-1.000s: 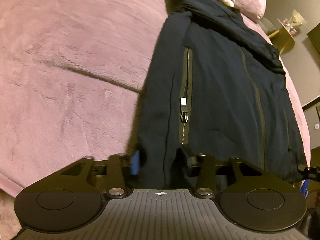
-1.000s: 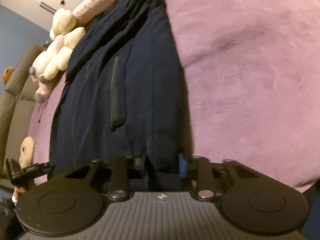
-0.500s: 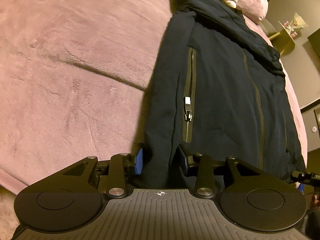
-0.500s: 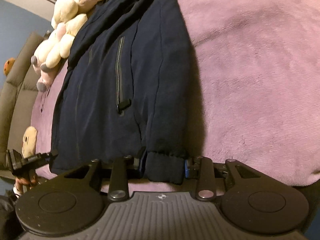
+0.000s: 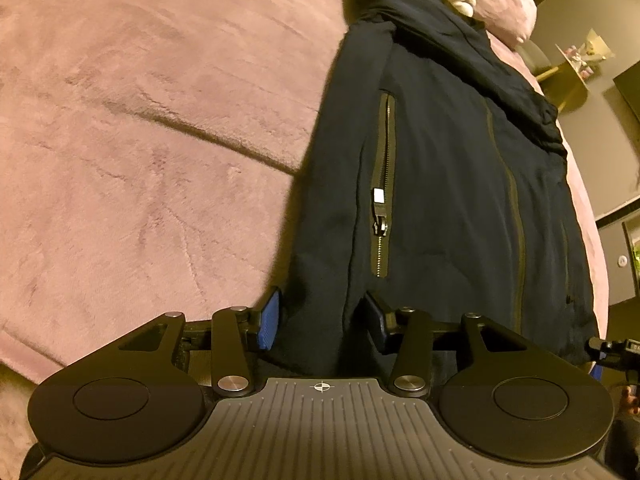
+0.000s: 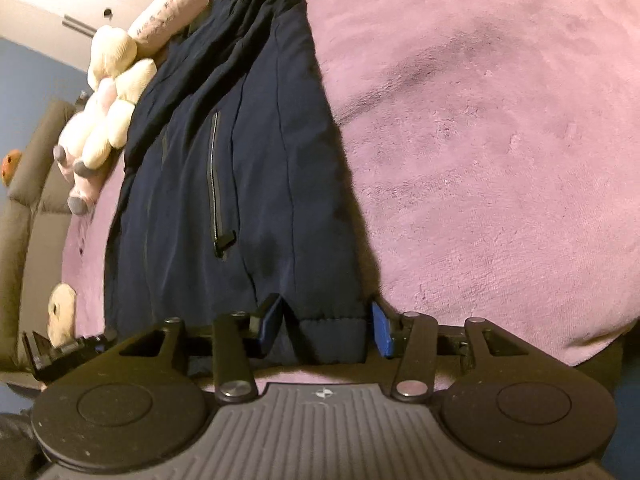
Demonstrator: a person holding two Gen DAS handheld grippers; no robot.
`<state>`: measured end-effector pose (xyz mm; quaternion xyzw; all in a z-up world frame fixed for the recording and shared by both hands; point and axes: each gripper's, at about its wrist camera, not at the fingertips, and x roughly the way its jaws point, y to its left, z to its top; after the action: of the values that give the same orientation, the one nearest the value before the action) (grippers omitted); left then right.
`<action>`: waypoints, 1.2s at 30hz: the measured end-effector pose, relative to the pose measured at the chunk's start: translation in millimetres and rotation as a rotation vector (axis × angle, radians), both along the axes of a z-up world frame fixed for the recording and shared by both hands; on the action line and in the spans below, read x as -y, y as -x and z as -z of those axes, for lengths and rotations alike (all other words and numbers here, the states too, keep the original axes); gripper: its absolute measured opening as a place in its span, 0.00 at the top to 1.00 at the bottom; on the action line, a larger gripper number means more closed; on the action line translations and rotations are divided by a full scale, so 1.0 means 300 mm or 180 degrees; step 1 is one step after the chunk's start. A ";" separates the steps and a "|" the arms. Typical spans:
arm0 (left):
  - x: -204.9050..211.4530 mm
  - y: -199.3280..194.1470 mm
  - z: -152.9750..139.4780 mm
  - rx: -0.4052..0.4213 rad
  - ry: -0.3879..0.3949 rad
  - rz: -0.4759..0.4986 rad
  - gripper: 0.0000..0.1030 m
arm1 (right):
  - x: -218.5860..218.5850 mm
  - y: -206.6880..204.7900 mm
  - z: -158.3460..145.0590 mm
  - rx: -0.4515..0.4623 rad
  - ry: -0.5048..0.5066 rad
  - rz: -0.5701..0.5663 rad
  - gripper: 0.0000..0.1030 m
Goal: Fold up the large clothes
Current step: 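Grasp the navy jacket hem with both tools, then lift the held hem with both tools and fold it toward the collar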
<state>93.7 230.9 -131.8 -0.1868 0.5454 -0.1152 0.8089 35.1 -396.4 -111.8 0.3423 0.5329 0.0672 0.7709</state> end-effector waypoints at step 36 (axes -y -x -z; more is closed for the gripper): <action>0.065 -0.213 -0.367 0.0825 0.0713 -0.0190 0.82 | -0.102 -0.269 -0.331 0.1284 0.0191 -0.0186 0.84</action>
<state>157.6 211.6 -21.7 -0.2754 0.4145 -0.1743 0.8497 115.9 -365.7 -12.3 0.2832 0.3792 0.1408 0.8696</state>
